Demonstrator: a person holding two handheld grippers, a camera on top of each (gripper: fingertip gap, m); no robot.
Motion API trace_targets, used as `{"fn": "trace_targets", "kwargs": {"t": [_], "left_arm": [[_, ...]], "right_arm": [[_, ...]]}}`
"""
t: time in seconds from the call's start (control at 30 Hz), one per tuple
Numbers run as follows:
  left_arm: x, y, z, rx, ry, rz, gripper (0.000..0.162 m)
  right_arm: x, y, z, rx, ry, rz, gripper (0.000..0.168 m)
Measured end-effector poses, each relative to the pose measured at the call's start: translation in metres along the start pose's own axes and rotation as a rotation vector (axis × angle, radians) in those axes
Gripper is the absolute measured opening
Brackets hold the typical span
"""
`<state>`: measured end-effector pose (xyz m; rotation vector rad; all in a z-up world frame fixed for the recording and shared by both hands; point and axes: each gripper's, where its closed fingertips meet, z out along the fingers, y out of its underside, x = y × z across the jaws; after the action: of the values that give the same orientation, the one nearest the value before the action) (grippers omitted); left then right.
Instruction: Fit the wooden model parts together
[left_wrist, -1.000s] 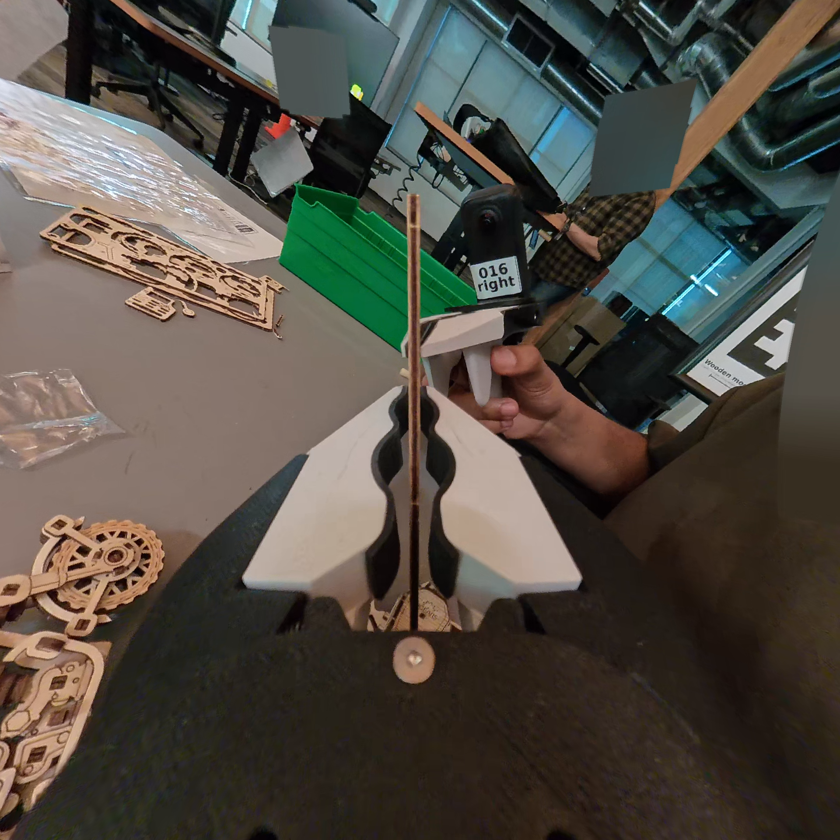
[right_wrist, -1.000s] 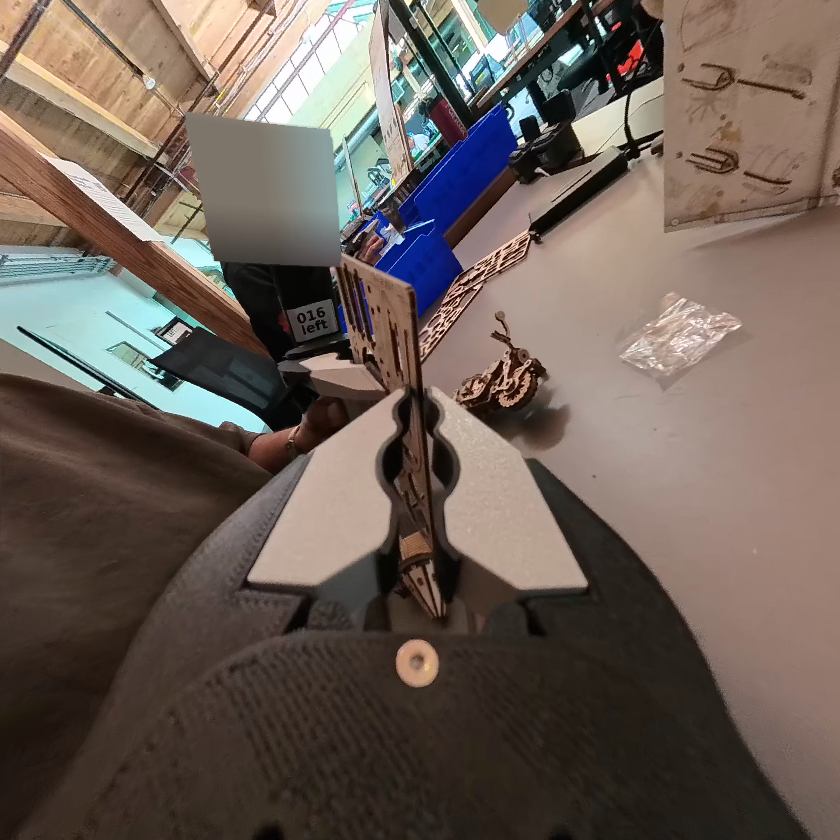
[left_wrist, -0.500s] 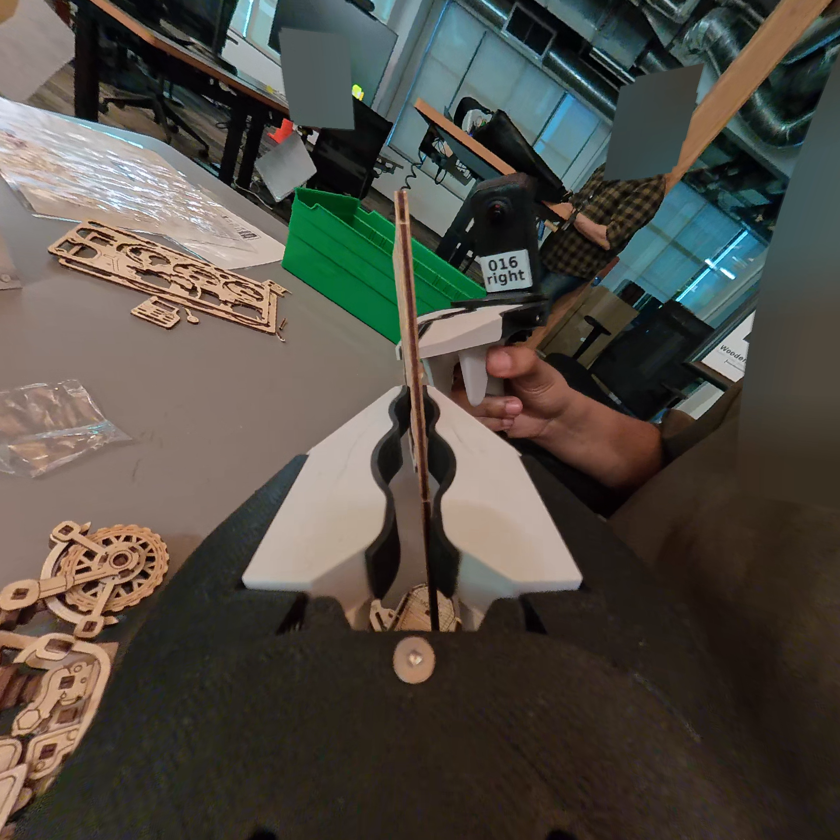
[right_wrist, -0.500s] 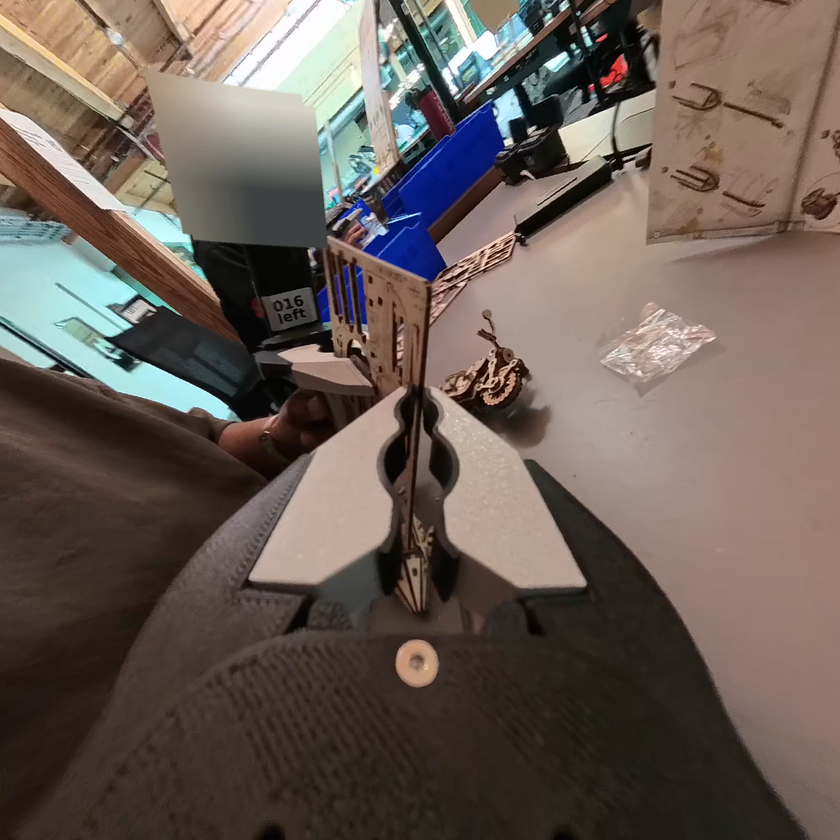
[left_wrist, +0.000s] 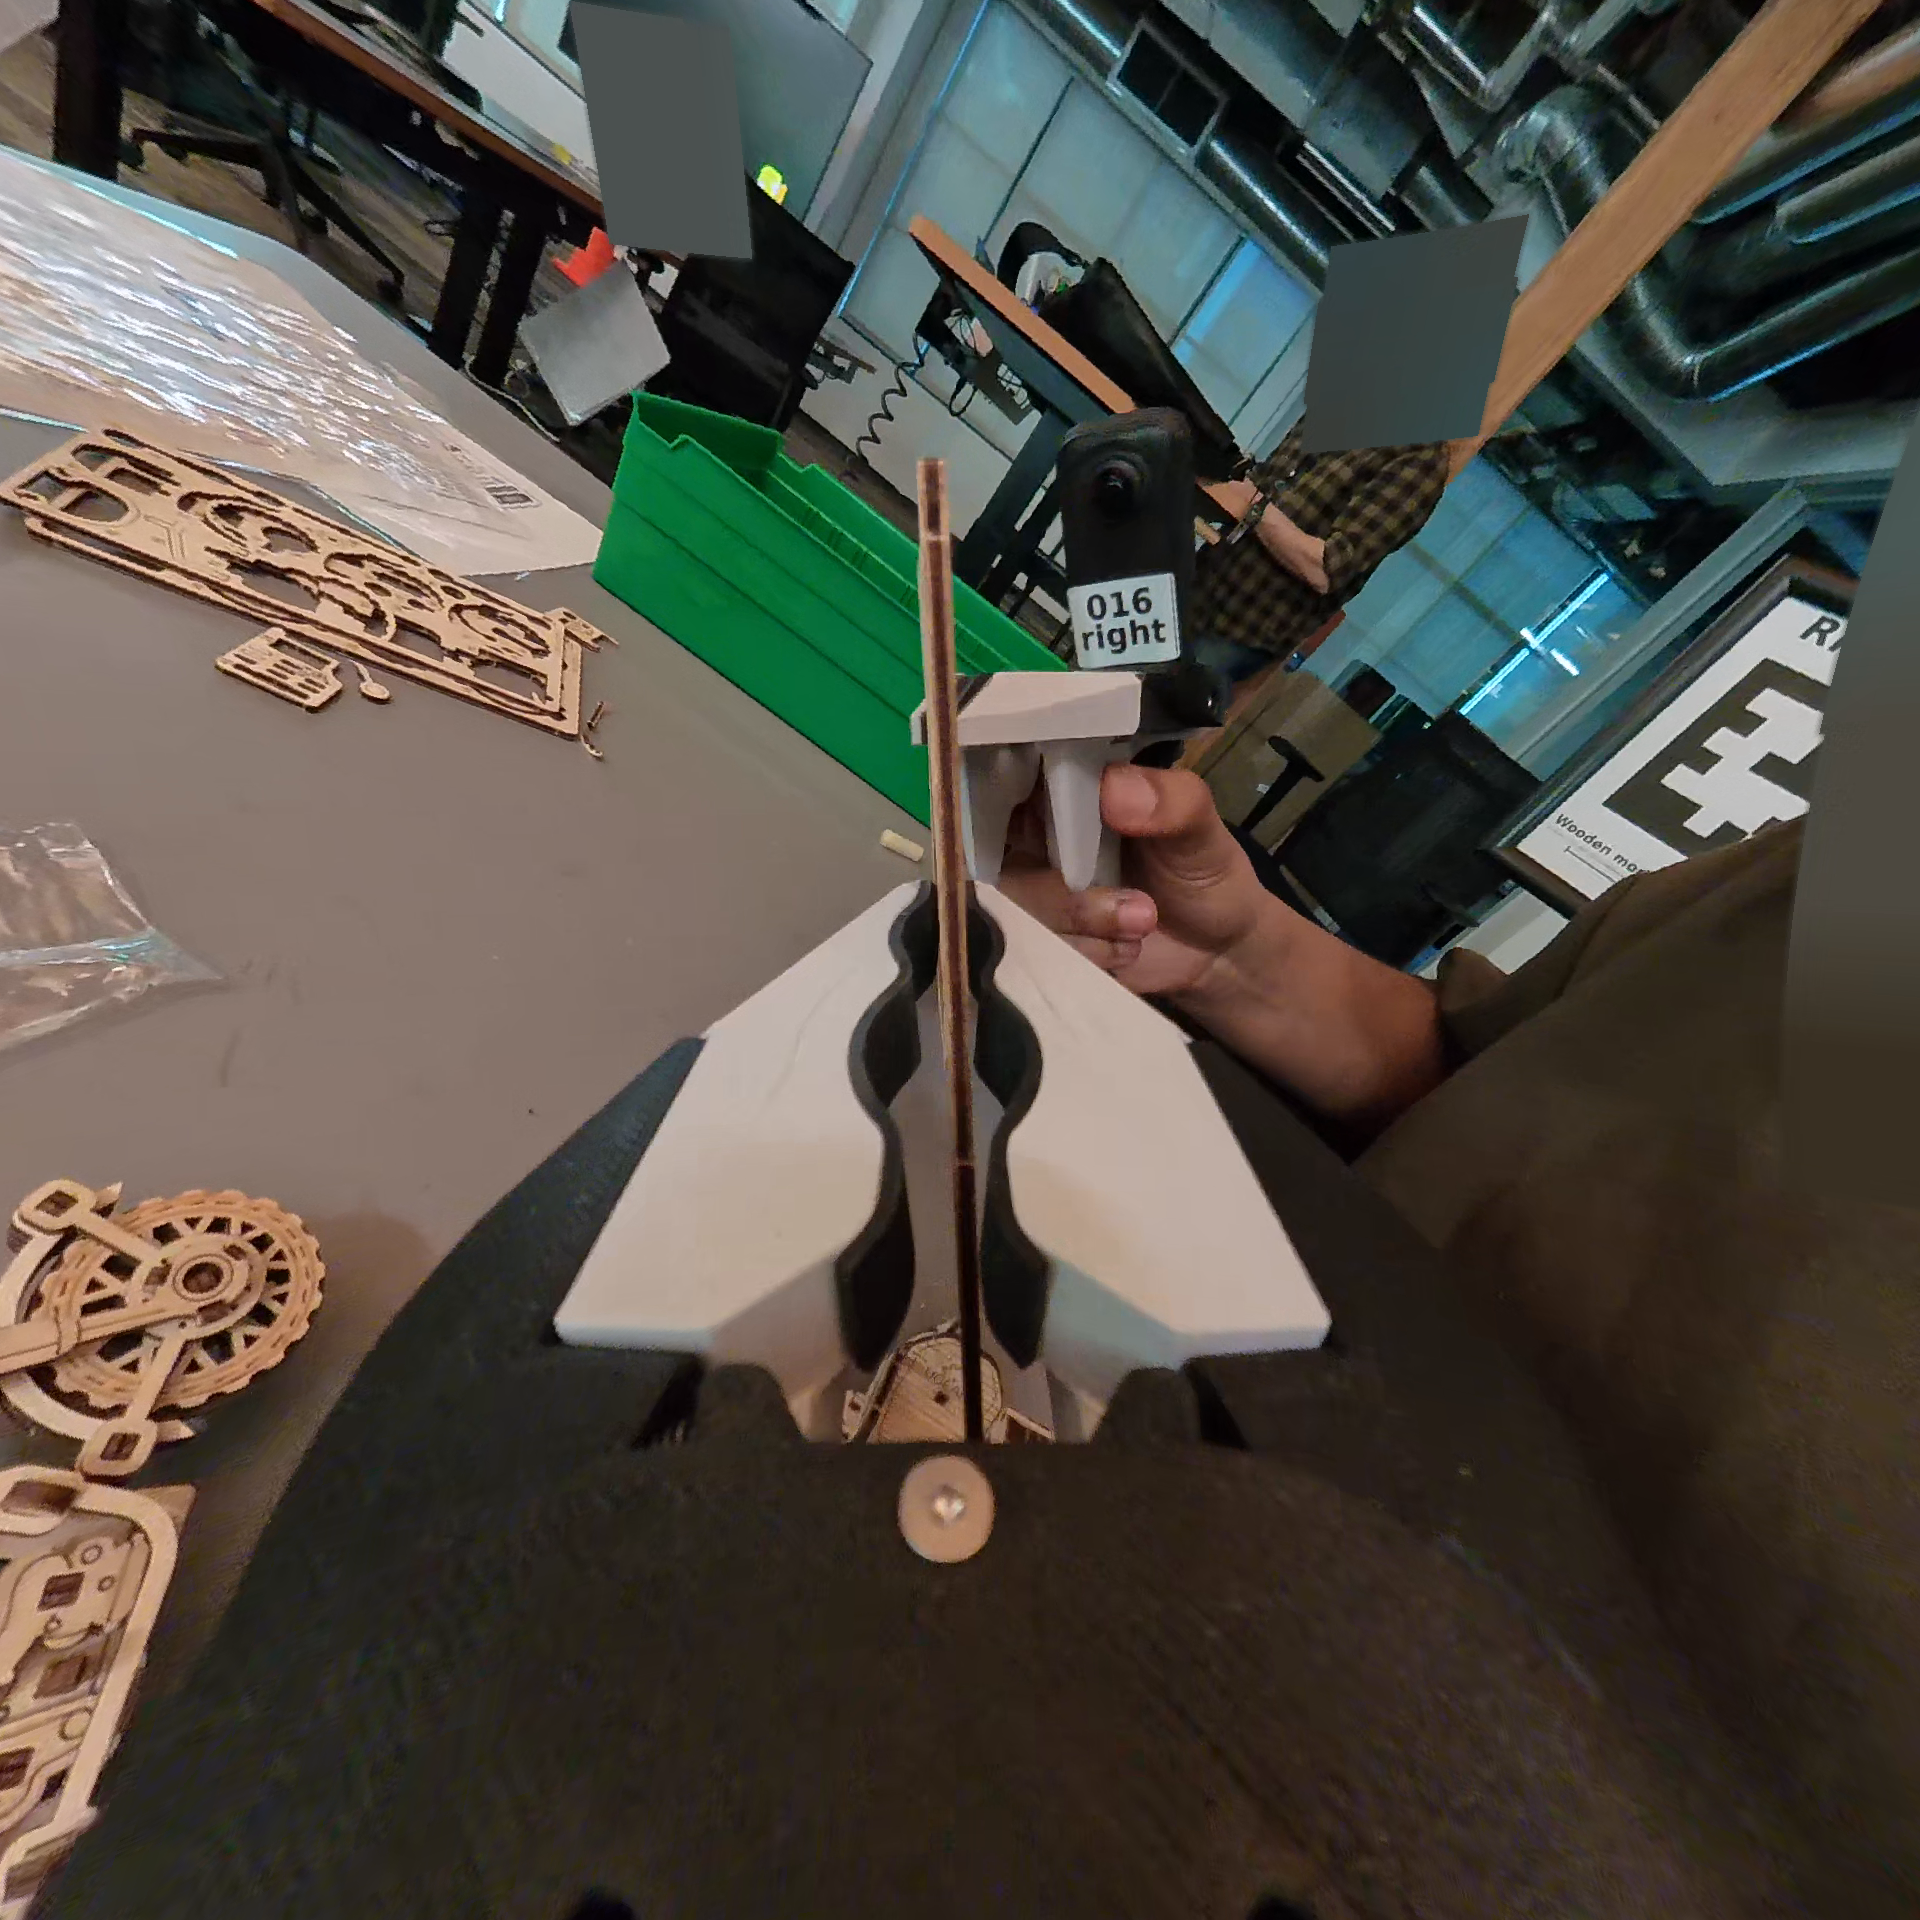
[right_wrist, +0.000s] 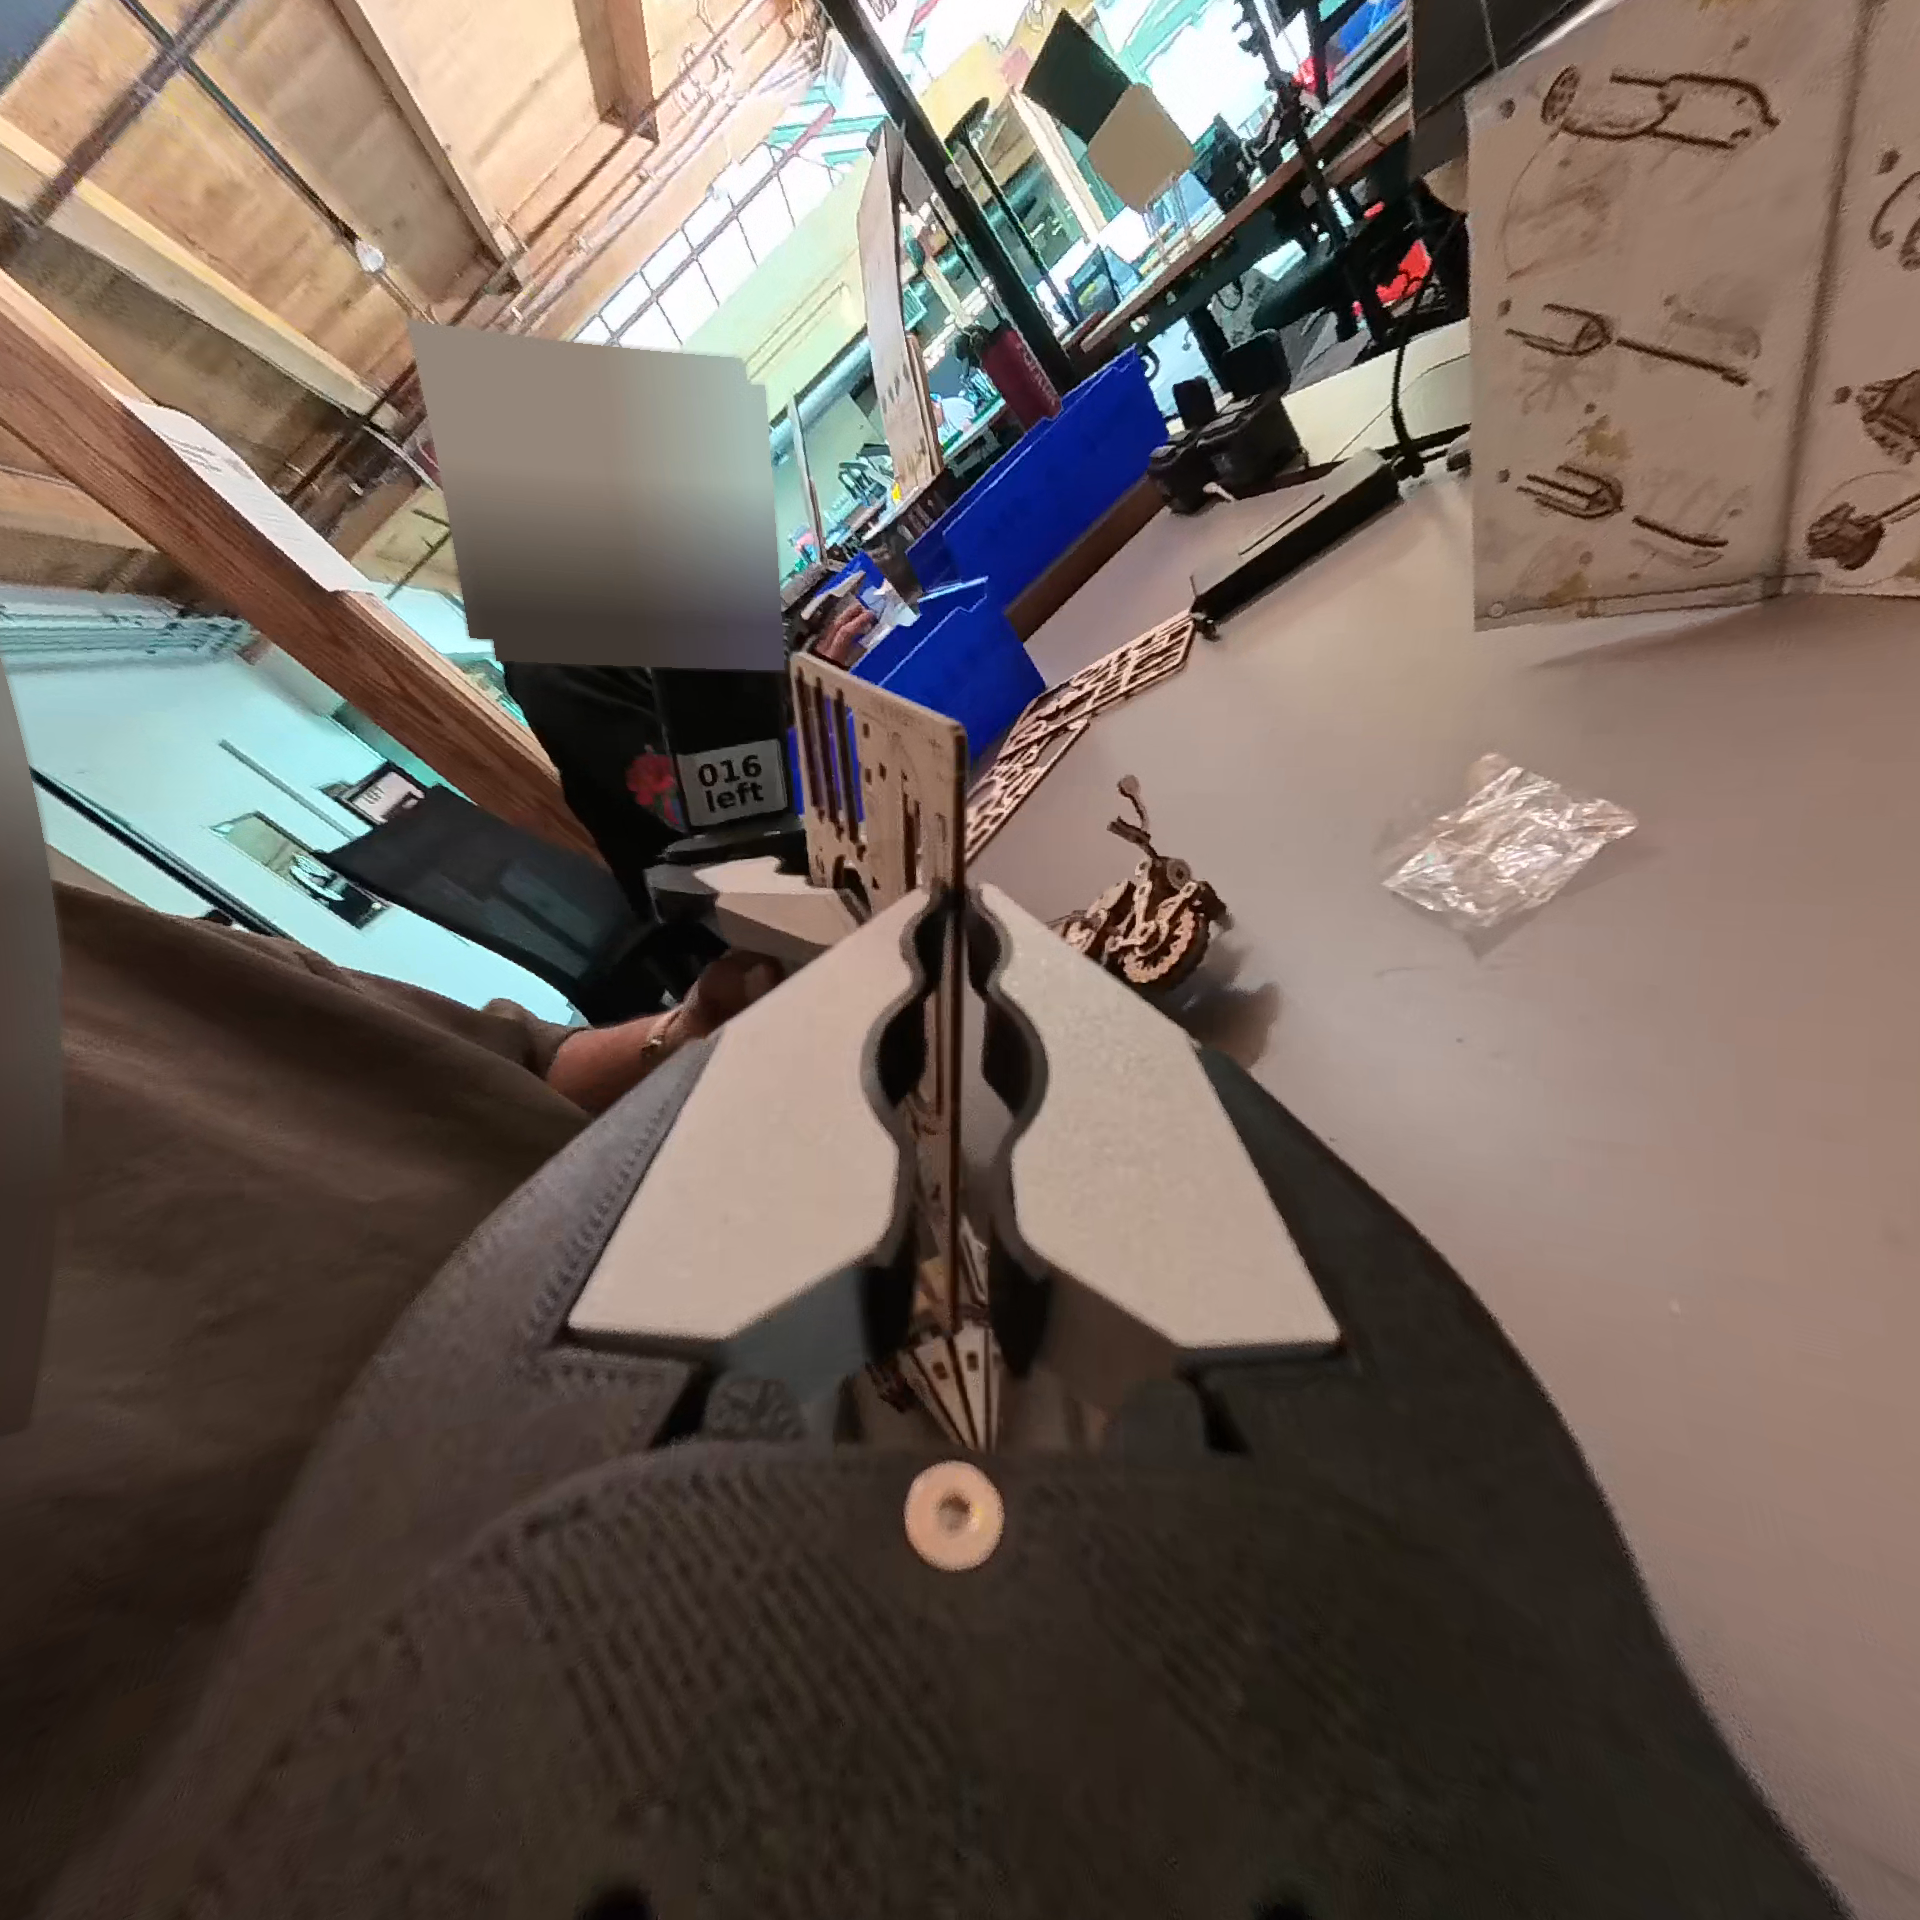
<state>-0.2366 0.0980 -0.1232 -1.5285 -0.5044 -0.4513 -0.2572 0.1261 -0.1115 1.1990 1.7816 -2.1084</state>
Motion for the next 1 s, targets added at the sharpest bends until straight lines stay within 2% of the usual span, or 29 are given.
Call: {"fn": "trace_targets", "kwargs": {"t": [0.13, 0.23, 0.33, 0.47, 0.67, 0.87, 1.0], "left_arm": [[0.0, -0.002, 0.0, 0.017, 0.009, -0.038, 0.001], [-0.002, -0.007, -0.003, 0.054, 0.025, -0.085, 0.001], [-0.006, -0.01, -0.006, 0.076, 0.03, -0.122, 0.0], [-0.006, -0.009, -0.006, 0.067, 0.027, -0.114, 0.001], [-0.006, -0.006, -0.005, 0.049, 0.026, -0.109, 0.001], [-0.005, -0.004, -0.003, 0.032, 0.027, -0.099, 0.001], [-0.001, 0.003, 0.001, -0.01, 0.028, -0.077, 0.001]], "right_arm": [[0.0, 0.0, 0.0, -0.009, 0.015, -0.033, 0.001], [0.002, 0.009, 0.003, -0.052, -0.019, 0.029, 0.009], [0.0, 0.017, 0.007, -0.075, -0.058, 0.08, 0.004], [0.001, 0.018, 0.008, -0.077, -0.042, 0.053, 0.0], [0.002, 0.02, 0.009, -0.082, -0.033, 0.052, 0.005], [0.001, 0.01, 0.005, -0.045, -0.015, 0.009, 0.001], [0.002, 0.002, 0.0, -0.012, -0.009, 0.006, 0.005]]}}
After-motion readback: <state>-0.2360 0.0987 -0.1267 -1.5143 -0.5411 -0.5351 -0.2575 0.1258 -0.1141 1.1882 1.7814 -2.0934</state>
